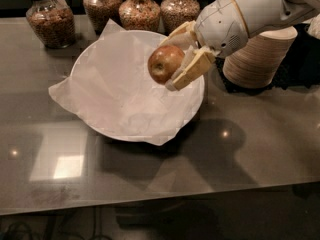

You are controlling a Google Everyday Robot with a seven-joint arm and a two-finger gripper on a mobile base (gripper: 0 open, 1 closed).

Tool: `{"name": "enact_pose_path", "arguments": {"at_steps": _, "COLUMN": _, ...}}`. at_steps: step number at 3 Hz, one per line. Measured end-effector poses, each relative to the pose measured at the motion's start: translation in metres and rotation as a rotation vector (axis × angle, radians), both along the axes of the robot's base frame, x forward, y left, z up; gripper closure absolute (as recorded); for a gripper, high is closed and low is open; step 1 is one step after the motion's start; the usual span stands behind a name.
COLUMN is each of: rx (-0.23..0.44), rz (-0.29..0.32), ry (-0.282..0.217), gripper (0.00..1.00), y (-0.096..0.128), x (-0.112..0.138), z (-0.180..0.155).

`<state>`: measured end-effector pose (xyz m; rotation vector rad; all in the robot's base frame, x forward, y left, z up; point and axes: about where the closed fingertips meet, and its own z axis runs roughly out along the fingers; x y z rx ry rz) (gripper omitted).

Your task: Pick apple from white bowl

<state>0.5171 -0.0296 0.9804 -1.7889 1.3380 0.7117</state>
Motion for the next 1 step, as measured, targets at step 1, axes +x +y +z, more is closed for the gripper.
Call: {"name": "enact_pose_path", "arguments": {"at_steps": 1, "rx": 0.002, "rz": 0.004, "ry": -0.002, "gripper": 1.0, "y": 0.0001, "x": -0.0009, "z": 0.0024}}
